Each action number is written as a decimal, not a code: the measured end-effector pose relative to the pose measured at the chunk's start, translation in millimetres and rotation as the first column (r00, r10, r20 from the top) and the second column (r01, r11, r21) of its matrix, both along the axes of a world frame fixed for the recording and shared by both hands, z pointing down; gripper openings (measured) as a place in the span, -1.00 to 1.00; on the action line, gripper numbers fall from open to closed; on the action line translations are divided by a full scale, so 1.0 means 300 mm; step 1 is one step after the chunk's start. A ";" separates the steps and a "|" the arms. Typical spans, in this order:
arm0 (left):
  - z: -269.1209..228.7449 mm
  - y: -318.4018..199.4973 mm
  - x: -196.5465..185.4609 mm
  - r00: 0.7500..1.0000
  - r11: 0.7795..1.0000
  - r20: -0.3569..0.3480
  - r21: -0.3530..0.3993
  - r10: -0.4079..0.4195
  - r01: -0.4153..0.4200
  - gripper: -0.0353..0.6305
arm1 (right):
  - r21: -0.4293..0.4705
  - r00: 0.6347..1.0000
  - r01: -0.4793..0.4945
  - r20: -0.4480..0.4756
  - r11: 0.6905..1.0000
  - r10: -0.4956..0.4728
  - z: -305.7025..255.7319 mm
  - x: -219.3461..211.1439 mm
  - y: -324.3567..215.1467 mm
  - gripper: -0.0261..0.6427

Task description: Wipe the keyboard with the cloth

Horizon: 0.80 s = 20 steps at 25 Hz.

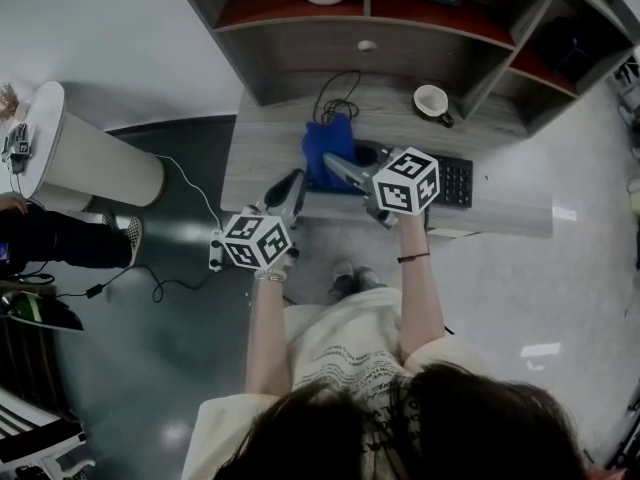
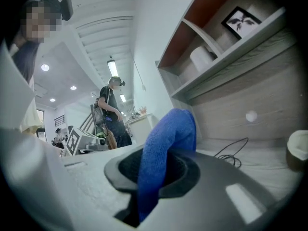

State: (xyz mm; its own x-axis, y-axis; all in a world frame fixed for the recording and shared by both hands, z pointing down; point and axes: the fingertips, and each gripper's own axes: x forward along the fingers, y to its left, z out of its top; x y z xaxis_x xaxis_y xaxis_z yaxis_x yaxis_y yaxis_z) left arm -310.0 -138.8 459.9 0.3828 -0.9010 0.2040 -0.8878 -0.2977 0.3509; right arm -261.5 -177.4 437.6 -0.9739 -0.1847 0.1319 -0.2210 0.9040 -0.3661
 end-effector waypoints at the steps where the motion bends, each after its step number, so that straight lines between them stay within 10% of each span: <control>1: -0.020 -0.001 0.015 1.000 1.000 0.000 0.013 0.005 -0.005 -0.88 | 0.011 1.000 -0.002 0.006 1.000 0.002 -0.020 0.014 -0.001 -0.75; 20: -0.203 0.018 0.126 0.996 0.988 0.061 0.134 0.070 -0.078 -0.88 | 0.139 0.997 -0.014 0.076 0.990 0.003 -0.206 0.105 0.048 -0.75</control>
State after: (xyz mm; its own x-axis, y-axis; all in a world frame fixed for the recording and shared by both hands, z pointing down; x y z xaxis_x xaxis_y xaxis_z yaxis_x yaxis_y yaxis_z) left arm -272.2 -133.5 399.1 0.4409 -0.8914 0.1047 -0.8787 -0.4048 0.2530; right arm -229.8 -163.0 375.7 -0.9784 -0.2043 0.0308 -0.2054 0.9455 -0.2528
